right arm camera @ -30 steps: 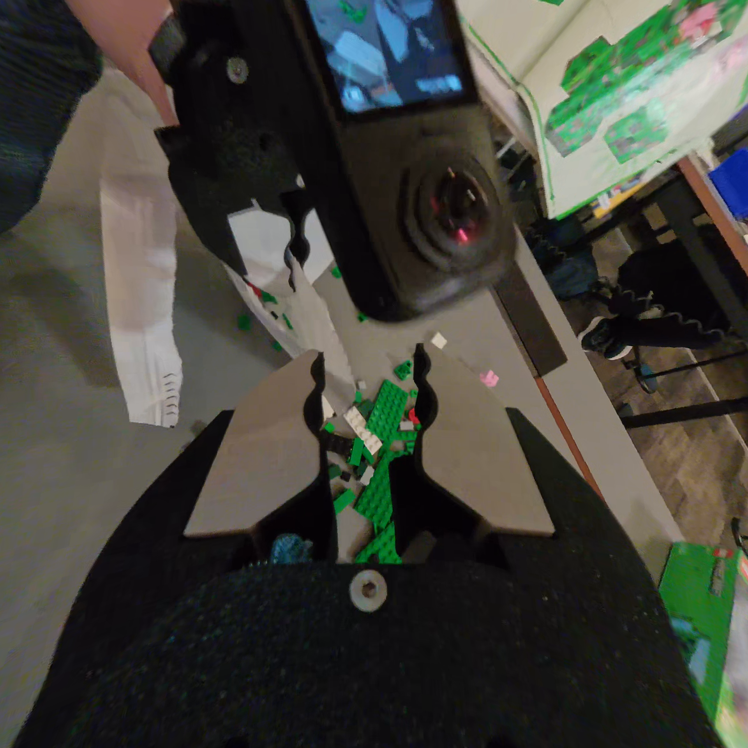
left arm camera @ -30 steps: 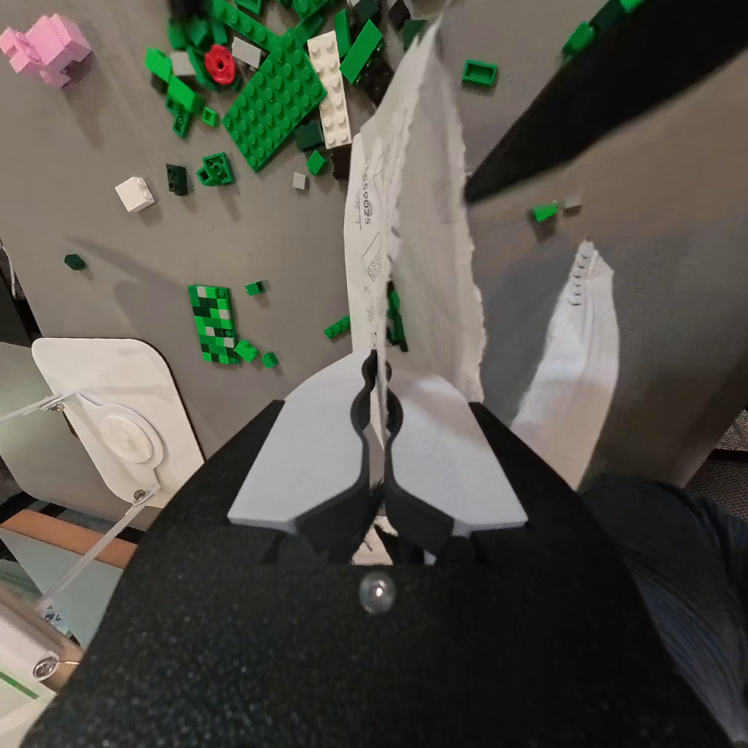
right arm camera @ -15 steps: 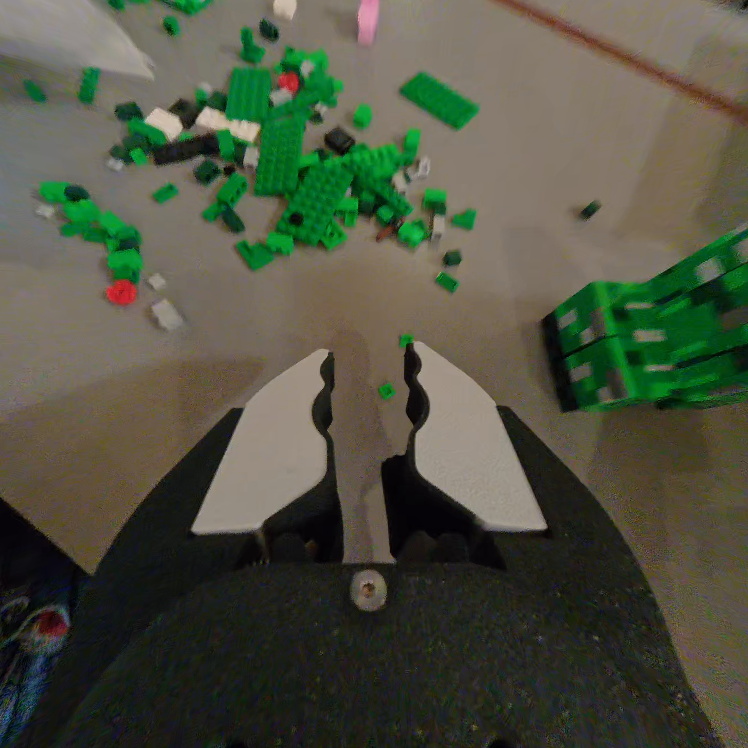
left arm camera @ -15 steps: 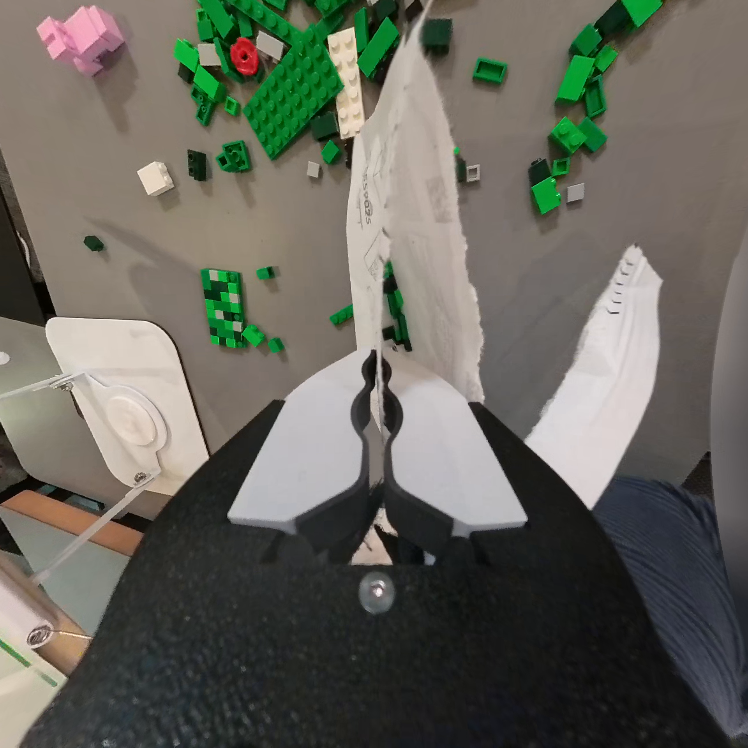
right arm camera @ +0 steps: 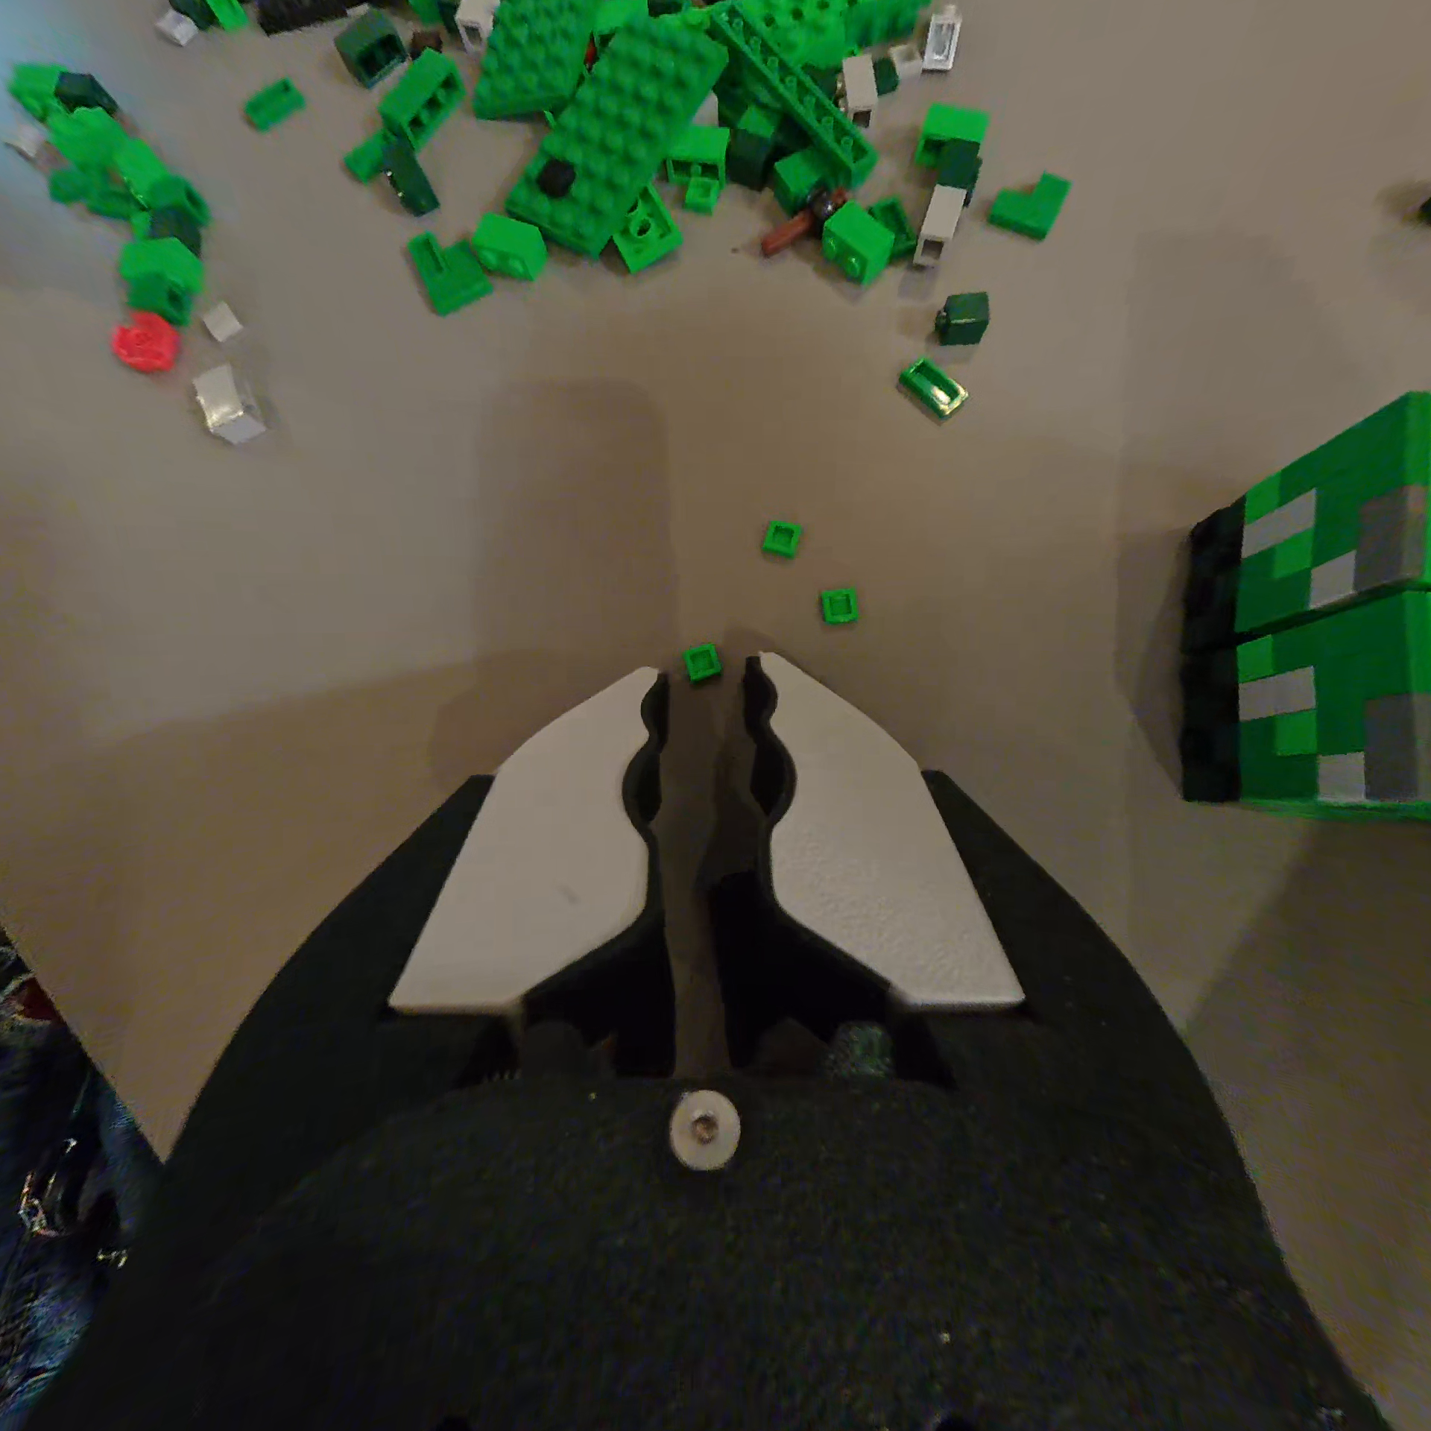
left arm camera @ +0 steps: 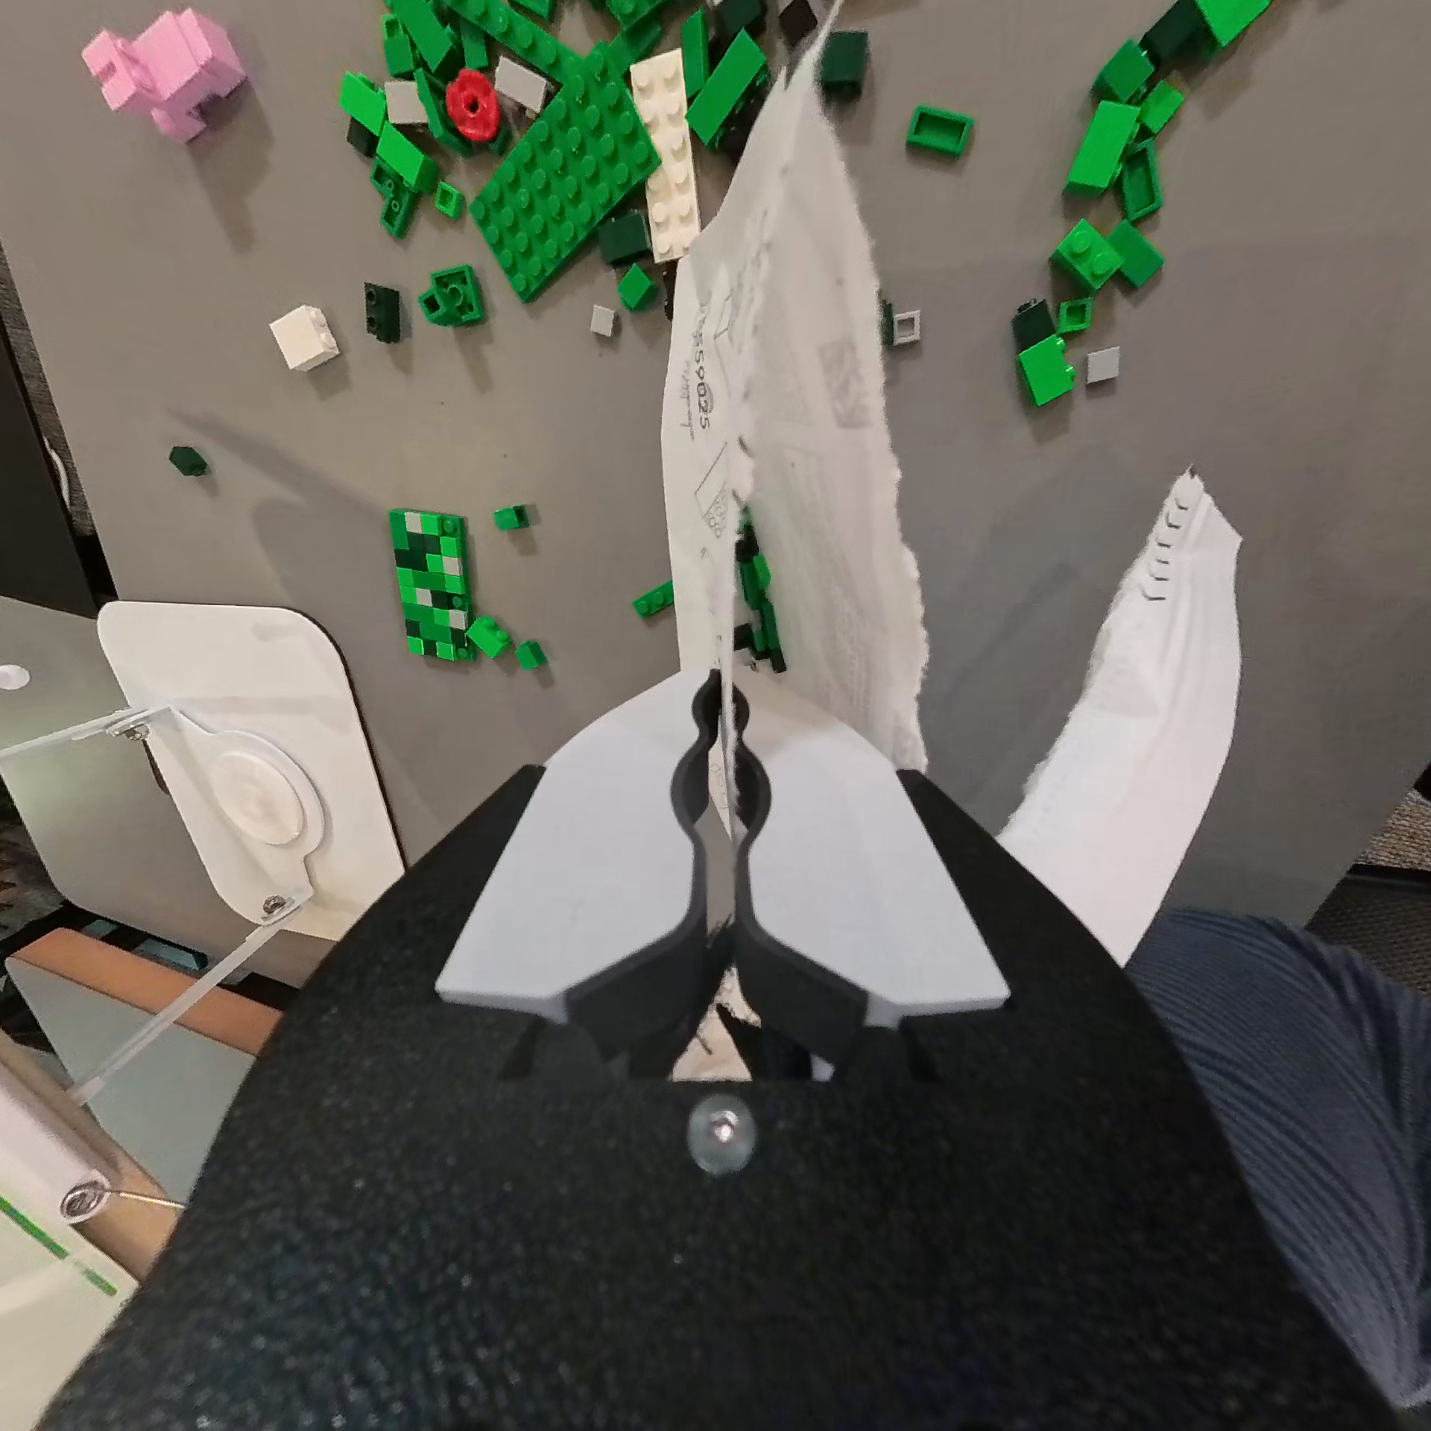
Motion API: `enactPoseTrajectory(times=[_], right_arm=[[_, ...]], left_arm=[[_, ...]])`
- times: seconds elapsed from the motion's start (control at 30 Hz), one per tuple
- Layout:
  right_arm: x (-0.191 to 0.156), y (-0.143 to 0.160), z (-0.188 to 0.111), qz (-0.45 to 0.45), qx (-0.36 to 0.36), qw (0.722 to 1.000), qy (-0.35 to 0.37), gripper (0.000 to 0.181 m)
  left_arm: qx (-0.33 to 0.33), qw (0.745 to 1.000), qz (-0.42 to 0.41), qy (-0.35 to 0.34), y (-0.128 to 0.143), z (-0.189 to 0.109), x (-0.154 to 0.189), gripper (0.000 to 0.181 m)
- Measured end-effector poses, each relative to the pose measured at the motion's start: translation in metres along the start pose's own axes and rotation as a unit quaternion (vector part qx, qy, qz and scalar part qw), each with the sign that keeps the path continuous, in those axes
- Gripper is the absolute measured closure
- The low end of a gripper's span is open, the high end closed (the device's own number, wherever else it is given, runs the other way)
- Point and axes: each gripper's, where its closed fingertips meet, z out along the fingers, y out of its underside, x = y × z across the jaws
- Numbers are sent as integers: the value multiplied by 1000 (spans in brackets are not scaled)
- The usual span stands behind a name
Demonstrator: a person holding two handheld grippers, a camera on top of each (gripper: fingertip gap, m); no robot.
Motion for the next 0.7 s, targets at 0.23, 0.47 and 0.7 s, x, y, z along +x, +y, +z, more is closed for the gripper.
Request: enactPoseTrajectory(times=[0.23, 0.47, 0.7], right_arm=[[-4, -4, 5, 0, -2, 1000, -27, 173], [-82, -132, -18, -78, 200, 972, -93, 174], [-183, -231, 18, -246, 258, 933, -40, 174]], left_arm=[[-2, 1000, 4, 3, -2, 1, 1, 181], [-1, 1000, 17, 9, -17, 7, 8, 181], [-21, 999, 31, 14, -26, 18, 15, 181]])
